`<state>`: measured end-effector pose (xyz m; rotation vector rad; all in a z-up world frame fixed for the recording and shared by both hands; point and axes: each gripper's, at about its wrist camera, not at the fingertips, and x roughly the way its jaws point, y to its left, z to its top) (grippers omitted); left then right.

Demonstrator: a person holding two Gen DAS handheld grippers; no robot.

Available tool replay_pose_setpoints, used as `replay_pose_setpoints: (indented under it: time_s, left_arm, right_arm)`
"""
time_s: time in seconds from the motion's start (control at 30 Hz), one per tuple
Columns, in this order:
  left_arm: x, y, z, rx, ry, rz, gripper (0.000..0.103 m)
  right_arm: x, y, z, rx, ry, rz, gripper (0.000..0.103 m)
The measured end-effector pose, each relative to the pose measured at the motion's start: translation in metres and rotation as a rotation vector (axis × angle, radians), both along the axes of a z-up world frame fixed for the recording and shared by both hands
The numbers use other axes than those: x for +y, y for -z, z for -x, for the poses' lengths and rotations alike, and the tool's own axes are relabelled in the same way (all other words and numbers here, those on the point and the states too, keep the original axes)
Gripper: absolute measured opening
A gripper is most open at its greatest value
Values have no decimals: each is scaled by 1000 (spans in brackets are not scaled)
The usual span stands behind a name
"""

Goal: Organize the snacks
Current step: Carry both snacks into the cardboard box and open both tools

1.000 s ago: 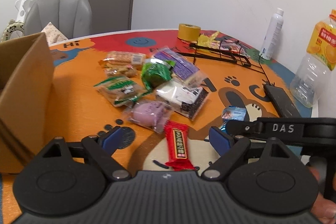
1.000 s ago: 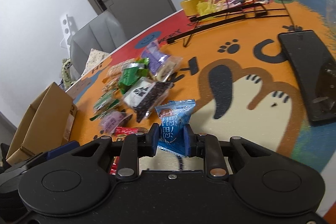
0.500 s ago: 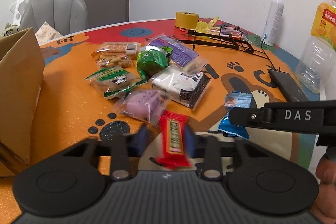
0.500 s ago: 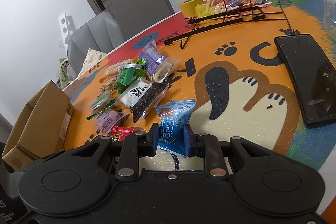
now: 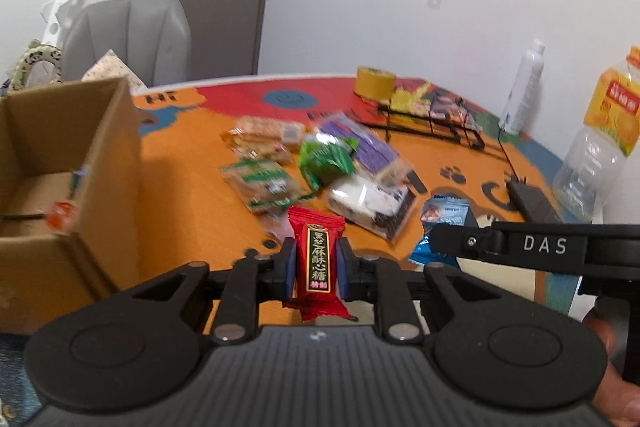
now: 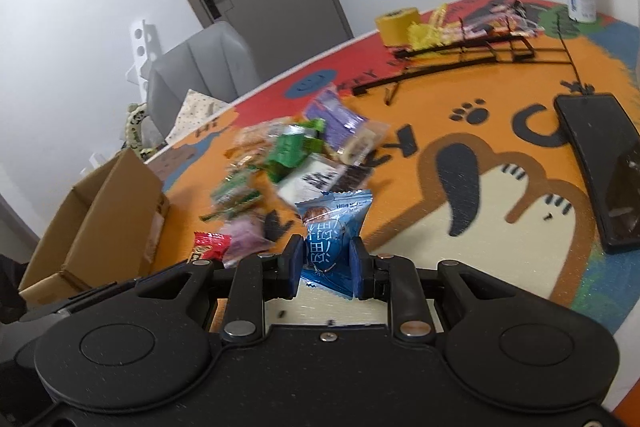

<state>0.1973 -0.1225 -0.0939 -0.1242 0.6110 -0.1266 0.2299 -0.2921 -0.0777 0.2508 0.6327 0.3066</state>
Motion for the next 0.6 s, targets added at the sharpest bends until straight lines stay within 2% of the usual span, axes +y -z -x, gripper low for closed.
replay_pose_setpoints:
  time_s: [0.3, 0.6]
  left_arm:
    - [27, -30, 27, -81, -37, 27, 19]
    - [68, -50, 52, -141, -128, 35, 19]
  right_arm:
    - [27, -24, 18, -54, -53, 1, 23]
    - [62, -42, 29, -98, -107, 14, 23]
